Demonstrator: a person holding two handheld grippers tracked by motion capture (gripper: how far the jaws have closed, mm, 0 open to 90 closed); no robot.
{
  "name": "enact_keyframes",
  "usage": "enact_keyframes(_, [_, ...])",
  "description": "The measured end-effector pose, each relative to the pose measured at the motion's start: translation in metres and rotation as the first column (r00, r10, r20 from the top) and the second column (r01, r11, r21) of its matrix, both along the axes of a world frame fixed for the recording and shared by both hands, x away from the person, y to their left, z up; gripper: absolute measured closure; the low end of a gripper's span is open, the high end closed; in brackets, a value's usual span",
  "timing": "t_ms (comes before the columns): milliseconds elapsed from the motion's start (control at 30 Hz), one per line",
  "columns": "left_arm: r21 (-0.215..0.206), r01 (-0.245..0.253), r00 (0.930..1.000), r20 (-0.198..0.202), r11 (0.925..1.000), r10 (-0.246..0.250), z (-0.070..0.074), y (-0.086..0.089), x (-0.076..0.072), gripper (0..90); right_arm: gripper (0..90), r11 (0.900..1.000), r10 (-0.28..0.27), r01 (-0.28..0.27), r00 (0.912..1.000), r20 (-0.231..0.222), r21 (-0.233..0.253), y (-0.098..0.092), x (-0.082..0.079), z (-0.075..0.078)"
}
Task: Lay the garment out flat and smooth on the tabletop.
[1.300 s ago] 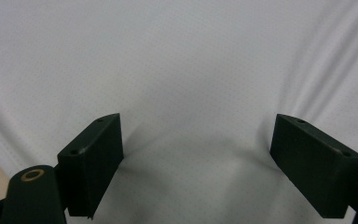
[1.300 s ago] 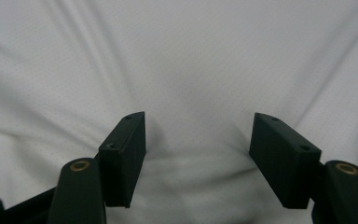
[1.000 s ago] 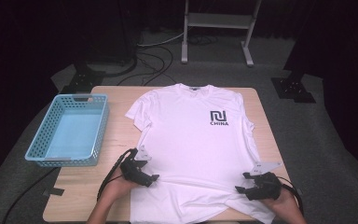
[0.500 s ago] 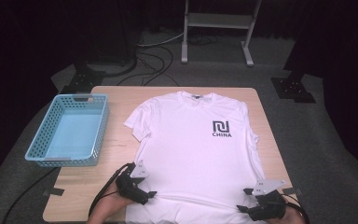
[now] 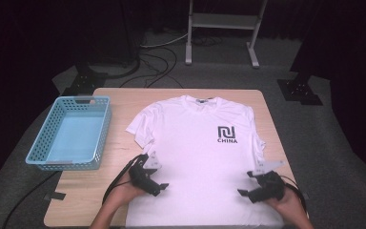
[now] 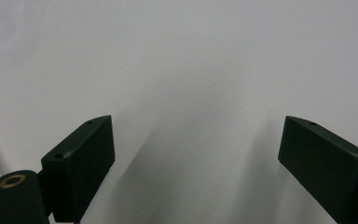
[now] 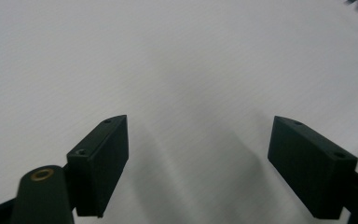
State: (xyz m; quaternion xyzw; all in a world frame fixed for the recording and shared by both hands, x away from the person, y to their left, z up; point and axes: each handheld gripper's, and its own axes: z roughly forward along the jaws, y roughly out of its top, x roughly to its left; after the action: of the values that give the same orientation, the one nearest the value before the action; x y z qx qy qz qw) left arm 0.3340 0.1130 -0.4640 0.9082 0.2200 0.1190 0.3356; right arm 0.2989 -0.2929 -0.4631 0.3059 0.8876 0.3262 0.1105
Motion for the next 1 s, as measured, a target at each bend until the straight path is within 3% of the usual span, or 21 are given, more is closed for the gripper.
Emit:
enact_keyframes(200, [0.005,-0.008,1.0000,-0.002,1.0000,0.008,-0.001,-0.017,0.042,9.0,17.6,0.999,-0.049,0.049,0.9988,0.000,-0.005,0.005,0.054,0.001])
enact_keyframes(367, [0.006,0.004,0.9995,-0.030,1.0000,-0.003,-0.008,-0.020,0.048,9.0,17.6,0.999,-0.041,0.041,0.9990,-0.017,-0.018,0.009,0.067,-0.004])
enact_keyframes(433, [-0.017,-0.007,0.9992,-0.038,0.9998,0.007,-0.010,-0.019,0.046,8.2,17.2,0.999,-0.029,0.028,0.9993,-0.023,-0.043,0.009,0.068,-0.007])
enact_keyframes(700, [-0.061,-0.007,0.9996,-0.028,0.9981,0.005,-0.015,-0.015,0.022,7.6,14.6,1.000,-0.008,0.008,1.0000,-0.002,-0.004,0.002,0.051,-0.012])
enact_keyframes(1000, [-0.082,0.049,0.9985,-0.022,0.9954,-0.051,-0.017,-0.017,-0.021,5.9,13.4,1.000,0.027,-0.027,0.9995,-0.014,-0.015,-0.008,0.007,-0.012])
